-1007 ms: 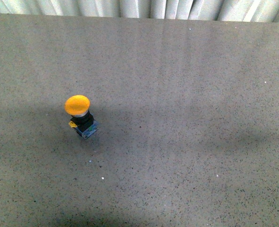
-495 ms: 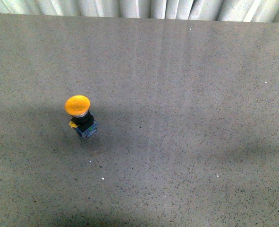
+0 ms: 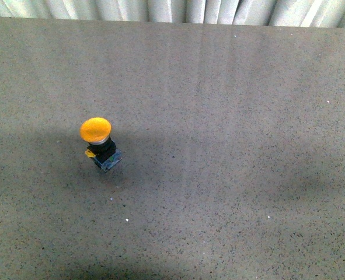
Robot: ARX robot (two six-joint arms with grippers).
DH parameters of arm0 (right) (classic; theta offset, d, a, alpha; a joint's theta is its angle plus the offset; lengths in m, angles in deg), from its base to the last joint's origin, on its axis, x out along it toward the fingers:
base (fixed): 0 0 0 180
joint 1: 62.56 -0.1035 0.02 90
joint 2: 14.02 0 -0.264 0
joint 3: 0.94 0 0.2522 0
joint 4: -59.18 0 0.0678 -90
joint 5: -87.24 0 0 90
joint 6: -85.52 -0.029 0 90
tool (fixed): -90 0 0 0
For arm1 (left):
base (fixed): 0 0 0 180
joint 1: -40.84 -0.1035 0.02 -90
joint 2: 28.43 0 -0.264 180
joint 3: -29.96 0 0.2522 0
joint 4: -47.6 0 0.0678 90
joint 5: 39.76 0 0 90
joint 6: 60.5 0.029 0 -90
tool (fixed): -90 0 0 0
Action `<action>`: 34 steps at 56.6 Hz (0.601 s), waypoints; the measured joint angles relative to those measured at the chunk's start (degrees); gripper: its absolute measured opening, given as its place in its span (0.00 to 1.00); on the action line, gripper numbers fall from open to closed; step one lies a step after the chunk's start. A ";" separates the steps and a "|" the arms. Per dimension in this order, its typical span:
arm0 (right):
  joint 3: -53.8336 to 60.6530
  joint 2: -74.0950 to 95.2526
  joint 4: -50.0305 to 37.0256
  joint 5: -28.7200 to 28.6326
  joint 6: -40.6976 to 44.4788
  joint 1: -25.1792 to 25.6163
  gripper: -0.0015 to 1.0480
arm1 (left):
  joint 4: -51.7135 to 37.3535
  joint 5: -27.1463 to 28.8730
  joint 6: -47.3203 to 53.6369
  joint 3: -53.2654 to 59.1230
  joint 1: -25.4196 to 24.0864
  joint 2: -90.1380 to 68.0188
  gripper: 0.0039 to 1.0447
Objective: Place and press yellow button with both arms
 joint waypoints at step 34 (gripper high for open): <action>0.00 0.00 0.00 0.00 0.02 0.00 0.91 | 0.00 0.00 0.15 0.00 0.00 0.00 0.91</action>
